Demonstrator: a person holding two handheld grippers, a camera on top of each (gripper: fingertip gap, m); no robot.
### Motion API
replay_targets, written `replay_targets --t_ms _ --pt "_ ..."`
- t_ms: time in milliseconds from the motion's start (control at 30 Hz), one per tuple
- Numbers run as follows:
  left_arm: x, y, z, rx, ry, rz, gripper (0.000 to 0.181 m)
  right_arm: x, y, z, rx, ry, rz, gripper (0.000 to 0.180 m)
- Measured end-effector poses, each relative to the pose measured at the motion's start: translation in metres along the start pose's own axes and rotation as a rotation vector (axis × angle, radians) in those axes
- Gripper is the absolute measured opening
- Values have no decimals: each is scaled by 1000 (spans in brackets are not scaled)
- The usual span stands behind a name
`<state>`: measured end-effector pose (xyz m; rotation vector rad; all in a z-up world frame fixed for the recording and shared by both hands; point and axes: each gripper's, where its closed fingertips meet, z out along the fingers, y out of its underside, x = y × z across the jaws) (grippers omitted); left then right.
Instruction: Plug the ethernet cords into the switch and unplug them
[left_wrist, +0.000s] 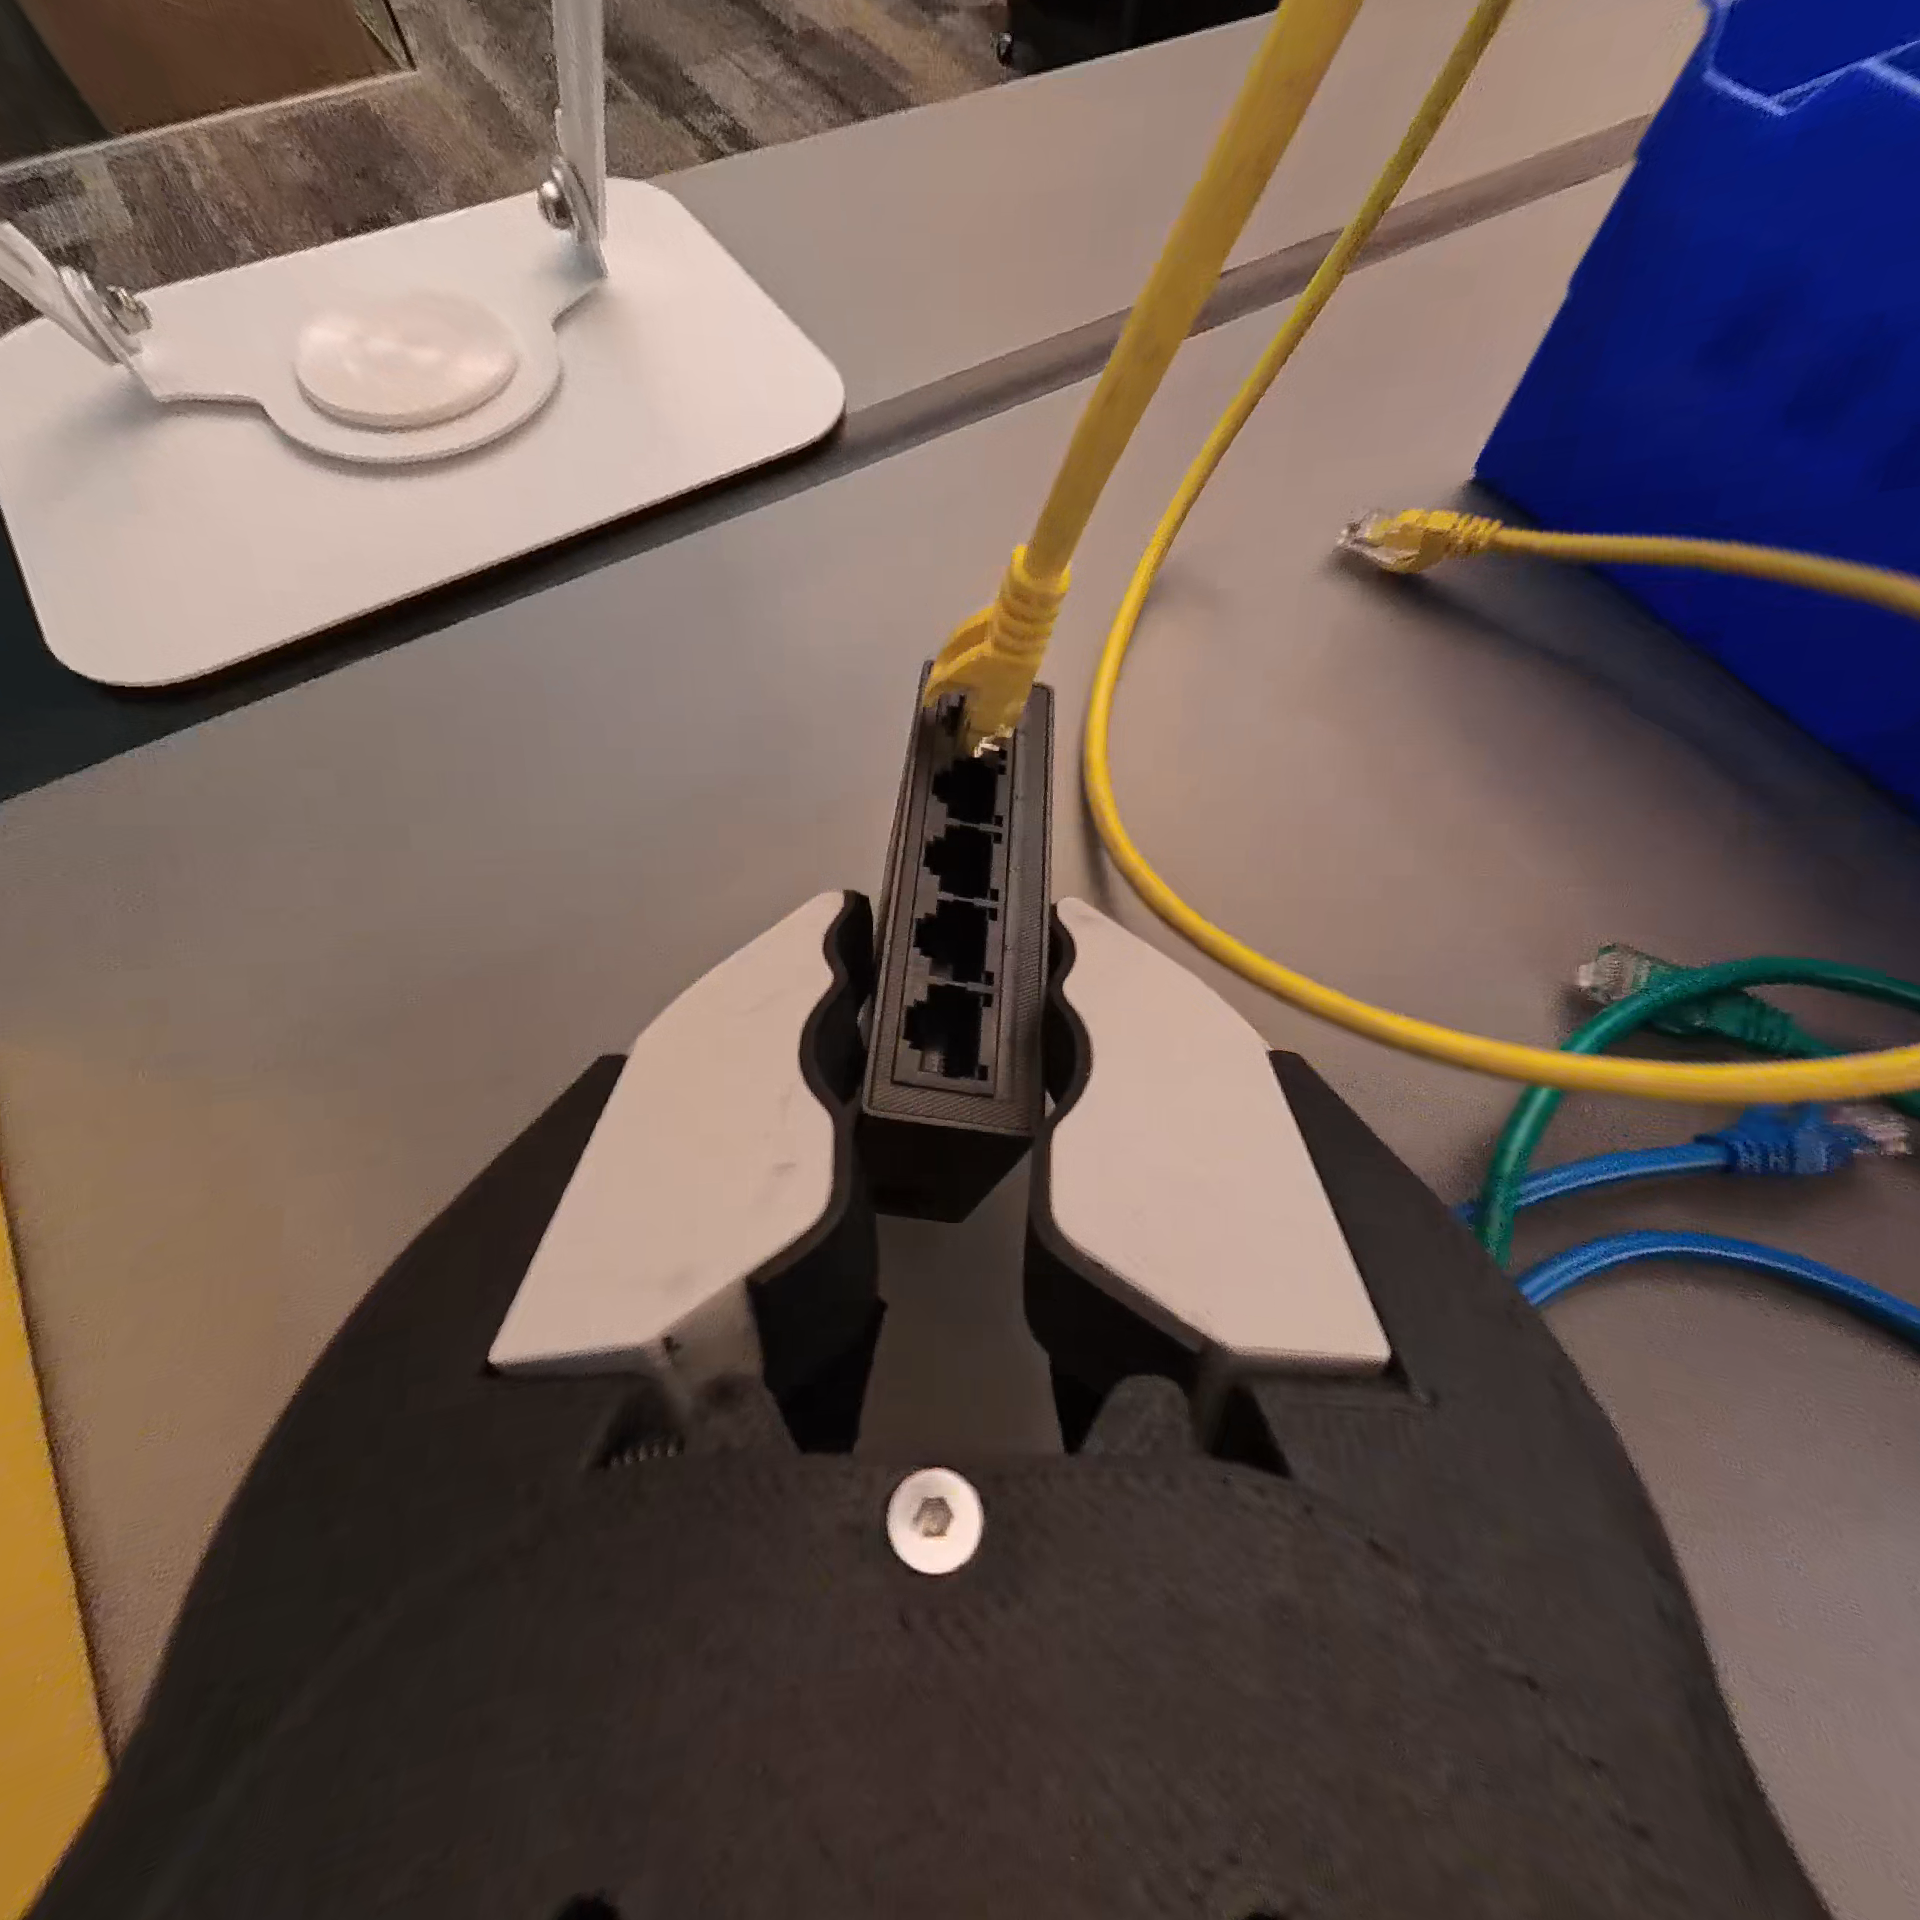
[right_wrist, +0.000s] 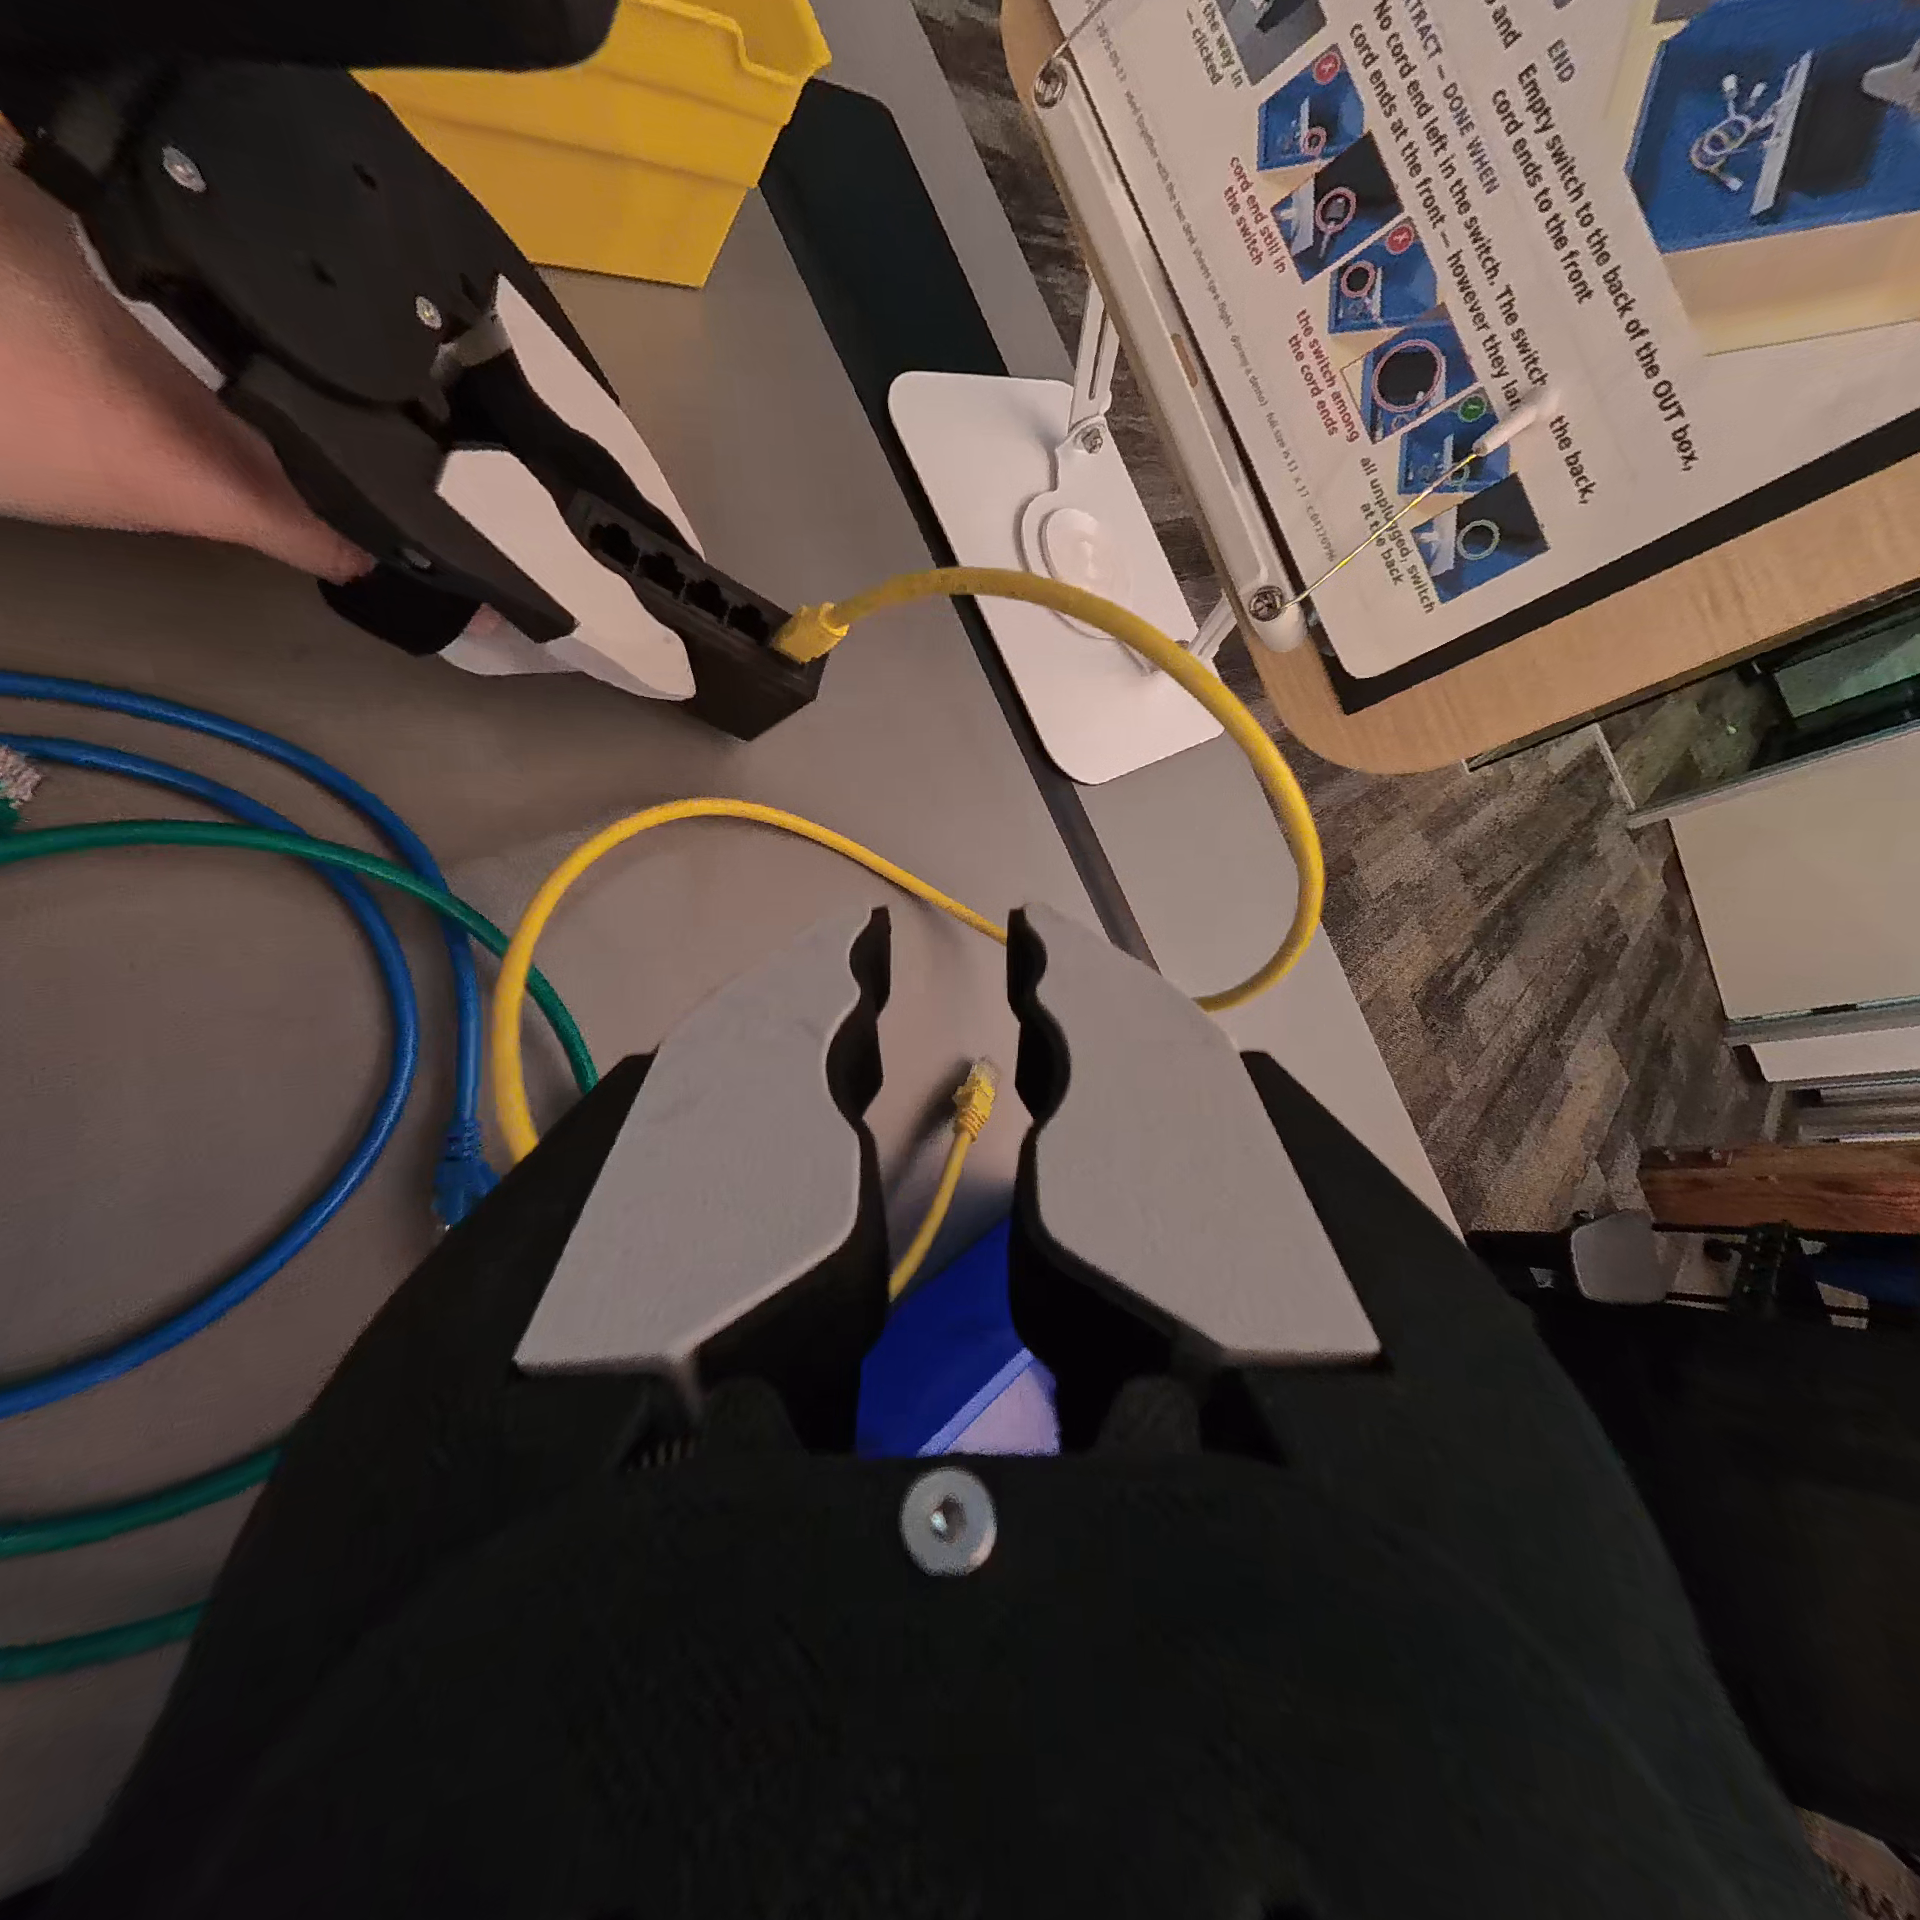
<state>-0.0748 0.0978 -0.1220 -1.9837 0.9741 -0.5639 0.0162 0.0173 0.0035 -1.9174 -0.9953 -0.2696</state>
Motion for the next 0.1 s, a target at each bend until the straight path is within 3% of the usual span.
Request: replay_targets --t_ms 33,100 --pt "-2 3 2 -12 -6 7 30 -1 0 0 -2 -3 -2 22" --pt "-6 8 5 -37 -16 23 29 -2 -1 0 -3 -5 -7 22"
